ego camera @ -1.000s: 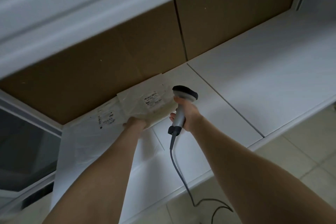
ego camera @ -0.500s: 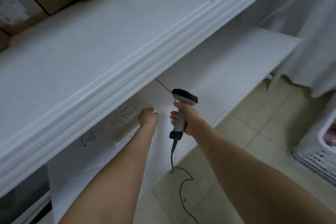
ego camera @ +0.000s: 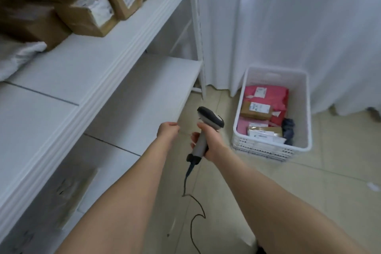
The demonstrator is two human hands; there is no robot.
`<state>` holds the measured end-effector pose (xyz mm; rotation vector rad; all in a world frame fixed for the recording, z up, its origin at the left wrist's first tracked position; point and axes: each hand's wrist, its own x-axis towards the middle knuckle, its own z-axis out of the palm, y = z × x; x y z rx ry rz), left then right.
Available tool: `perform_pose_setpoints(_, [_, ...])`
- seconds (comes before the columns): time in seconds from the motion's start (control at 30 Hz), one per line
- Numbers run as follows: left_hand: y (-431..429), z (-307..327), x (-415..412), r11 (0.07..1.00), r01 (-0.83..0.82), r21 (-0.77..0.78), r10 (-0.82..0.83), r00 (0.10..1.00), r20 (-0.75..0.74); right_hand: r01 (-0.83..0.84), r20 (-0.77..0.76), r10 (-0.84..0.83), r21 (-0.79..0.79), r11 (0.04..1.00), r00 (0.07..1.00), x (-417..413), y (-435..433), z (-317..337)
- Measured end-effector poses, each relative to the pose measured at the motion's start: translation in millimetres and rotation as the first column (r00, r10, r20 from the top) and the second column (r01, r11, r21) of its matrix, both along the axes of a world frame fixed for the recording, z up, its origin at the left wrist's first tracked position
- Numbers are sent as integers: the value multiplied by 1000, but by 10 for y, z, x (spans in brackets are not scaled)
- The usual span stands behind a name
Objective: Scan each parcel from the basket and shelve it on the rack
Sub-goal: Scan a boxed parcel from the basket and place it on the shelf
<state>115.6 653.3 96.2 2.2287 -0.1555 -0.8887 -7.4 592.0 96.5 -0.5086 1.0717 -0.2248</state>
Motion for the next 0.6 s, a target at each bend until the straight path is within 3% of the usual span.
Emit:
perform_pose_setpoints(0.27, [-1666, 136, -952, 994, 104, -29, -104, 994, 21, 110, 23, -111, 41, 993, 994, -1044, -1428, 77])
perform_pose_setpoints(0.47, [-2656, -86, -1530, 976, 219, 3, -219, 976, -18, 287, 76, -304, 177, 941, 950, -1677, -2384, -198])
perform_pose_setpoints(0.6, [-3165, -353, -1641, 969, 247, 15, -246, 968, -45, 354, 53, -369, 188, 916, 928, -1841, -2856, -484])
